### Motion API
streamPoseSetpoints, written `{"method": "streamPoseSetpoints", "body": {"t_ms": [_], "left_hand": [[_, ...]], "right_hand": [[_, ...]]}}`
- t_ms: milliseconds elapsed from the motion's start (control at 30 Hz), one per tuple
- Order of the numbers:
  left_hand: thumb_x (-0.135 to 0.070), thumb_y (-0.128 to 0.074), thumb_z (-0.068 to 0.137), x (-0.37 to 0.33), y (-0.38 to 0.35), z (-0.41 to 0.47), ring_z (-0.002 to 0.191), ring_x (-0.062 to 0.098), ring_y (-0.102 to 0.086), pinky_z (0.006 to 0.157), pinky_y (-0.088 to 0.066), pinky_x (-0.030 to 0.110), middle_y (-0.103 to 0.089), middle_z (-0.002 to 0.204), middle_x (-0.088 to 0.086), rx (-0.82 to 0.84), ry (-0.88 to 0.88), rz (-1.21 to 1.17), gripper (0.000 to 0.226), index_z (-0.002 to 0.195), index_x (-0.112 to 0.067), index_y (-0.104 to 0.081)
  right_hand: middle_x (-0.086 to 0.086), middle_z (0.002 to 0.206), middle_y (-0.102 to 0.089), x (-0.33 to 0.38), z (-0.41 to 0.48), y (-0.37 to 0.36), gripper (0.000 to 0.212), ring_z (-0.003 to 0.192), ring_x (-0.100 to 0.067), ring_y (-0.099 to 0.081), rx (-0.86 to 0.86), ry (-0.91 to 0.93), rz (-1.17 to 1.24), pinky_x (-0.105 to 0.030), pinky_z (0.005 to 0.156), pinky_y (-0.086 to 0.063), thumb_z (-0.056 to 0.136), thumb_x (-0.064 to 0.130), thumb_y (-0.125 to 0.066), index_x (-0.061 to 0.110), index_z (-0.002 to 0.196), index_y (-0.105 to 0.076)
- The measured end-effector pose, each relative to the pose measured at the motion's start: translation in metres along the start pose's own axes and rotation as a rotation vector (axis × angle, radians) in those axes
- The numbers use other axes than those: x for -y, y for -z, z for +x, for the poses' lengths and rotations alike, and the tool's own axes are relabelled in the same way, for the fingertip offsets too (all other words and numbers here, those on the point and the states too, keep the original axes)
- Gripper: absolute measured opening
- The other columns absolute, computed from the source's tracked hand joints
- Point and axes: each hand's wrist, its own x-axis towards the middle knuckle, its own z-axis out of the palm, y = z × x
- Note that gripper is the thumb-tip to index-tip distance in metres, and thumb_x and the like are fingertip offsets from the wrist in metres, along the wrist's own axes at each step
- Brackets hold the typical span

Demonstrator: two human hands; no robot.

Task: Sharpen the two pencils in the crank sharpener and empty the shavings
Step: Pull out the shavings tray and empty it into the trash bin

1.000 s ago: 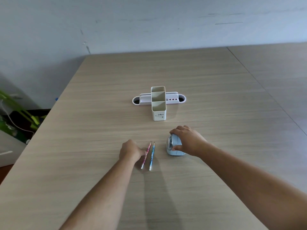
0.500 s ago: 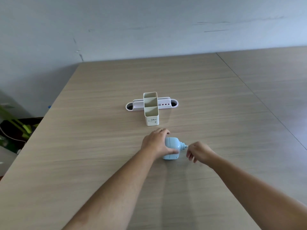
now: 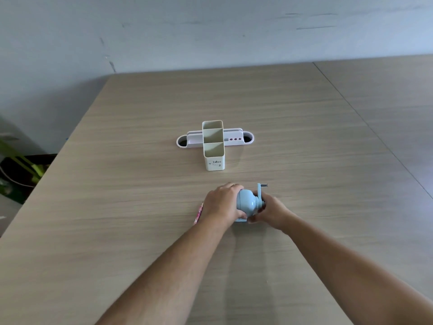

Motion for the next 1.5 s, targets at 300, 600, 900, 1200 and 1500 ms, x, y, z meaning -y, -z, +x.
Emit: {"method": "streamPoseSetpoints", "body": {"t_ms": [300,600,900,1200,1500], "left_hand": [[-0.038,-0.086,0.062,-0.002,0.0,-0.001,0.116,0.019,-0.057,0.092,-0.047,0.033,-0.06,0.127,-0.007,-0.022,0.014,0.013,0.073,0.127,-0.025,-0.055],[-0.036,-0.084,0.066,-0.006,0.001,-0.003,0.114,0.019,-0.057,0.087,-0.048,0.033,-0.059,0.125,-0.006,-0.003,0.049,0.026,0.068,0.126,-0.023,-0.055],[-0.05,-0.083,0.061,-0.016,0.016,-0.014,0.14,0.015,-0.035,0.108,-0.036,0.037,-0.034,0.153,-0.006,-0.046,0.053,-0.019,0.109,0.148,-0.027,-0.023],[-0.02,-0.089,0.062,0.067,0.073,-0.125,0.104,0.012,-0.065,0.09,-0.052,0.031,-0.071,0.107,-0.004,-0.453,0.403,-0.481,0.058,0.113,-0.02,-0.061],[-0.03,-0.09,0.061,0.178,0.085,-0.36,0.1,0.012,-0.063,0.09,-0.052,0.035,-0.07,0.109,-0.008,-0.721,0.83,-0.377,0.064,0.118,-0.024,-0.062]], "right_hand": [[0.008,0.08,-0.067,-0.005,0.003,0.007,0.056,0.064,-0.005,-0.055,-0.07,0.041,-0.119,-0.017,0.063,-0.044,0.054,0.006,-0.084,0.03,0.099,-0.062],[0.001,0.118,-0.066,-0.039,-0.028,0.081,0.062,0.053,-0.007,-0.046,-0.174,0.008,-0.124,-0.019,0.058,-0.045,0.059,-0.004,-0.081,0.025,0.111,-0.061],[0.005,0.115,-0.067,0.02,-0.036,0.093,0.059,0.047,-0.003,-0.039,-0.152,0.209,-0.106,-0.007,0.05,-0.04,0.06,0.001,-0.082,0.031,0.107,-0.061],[0.009,0.11,-0.066,0.147,-0.017,-0.042,0.062,0.045,0.0,-0.043,0.267,0.586,-0.255,-0.006,0.051,-0.038,0.062,0.004,-0.082,0.025,0.115,-0.059],[0.01,0.121,-0.062,0.221,-0.108,-0.281,0.06,0.067,-0.011,-0.047,0.695,0.826,-0.387,-0.016,0.061,-0.043,0.068,0.012,-0.081,0.029,0.12,-0.056]]}}
